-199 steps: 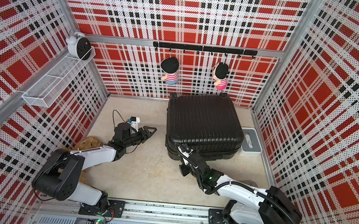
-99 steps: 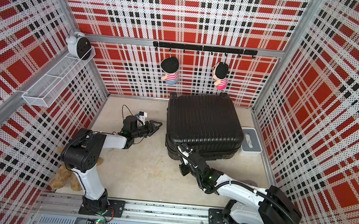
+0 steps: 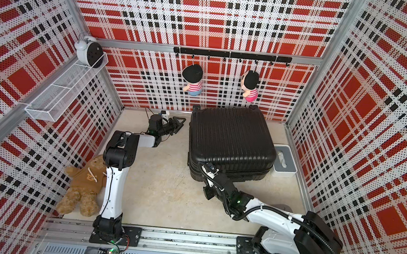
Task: Open the suitcase zippers
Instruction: Unzip the zipper on the suitcase.
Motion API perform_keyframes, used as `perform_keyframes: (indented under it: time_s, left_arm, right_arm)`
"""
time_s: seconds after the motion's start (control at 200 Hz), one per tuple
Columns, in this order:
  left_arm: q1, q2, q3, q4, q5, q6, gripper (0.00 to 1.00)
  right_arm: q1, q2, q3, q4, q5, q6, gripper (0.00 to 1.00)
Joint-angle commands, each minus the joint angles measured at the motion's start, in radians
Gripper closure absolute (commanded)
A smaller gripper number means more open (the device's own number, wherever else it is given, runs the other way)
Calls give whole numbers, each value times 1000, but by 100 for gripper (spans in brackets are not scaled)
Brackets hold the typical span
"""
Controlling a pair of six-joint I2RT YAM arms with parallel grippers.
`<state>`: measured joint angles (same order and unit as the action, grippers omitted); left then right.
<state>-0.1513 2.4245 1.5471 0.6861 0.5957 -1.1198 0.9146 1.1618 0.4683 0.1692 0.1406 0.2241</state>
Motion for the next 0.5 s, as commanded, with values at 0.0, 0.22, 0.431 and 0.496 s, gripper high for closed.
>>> perform_keyframes:
  time_s: [0.0, 0.22, 0.431, 0.496]
  left_arm:
    - [-12, 91, 98, 23, 14, -67, 44]
    - [-46, 180, 187, 30, -2, -105, 44]
    - [-80, 242, 261, 41, 10, -138, 45]
    - [-86, 248, 271, 44, 9, -141, 48]
  right_arm:
    - [11, -36, 3, 39, -1, 5, 100]
    - [11, -62, 6, 17, 13, -9, 100]
    - [11, -59, -6, 31, 14, -5, 100]
    - [10, -54, -4, 32, 11, -6, 100]
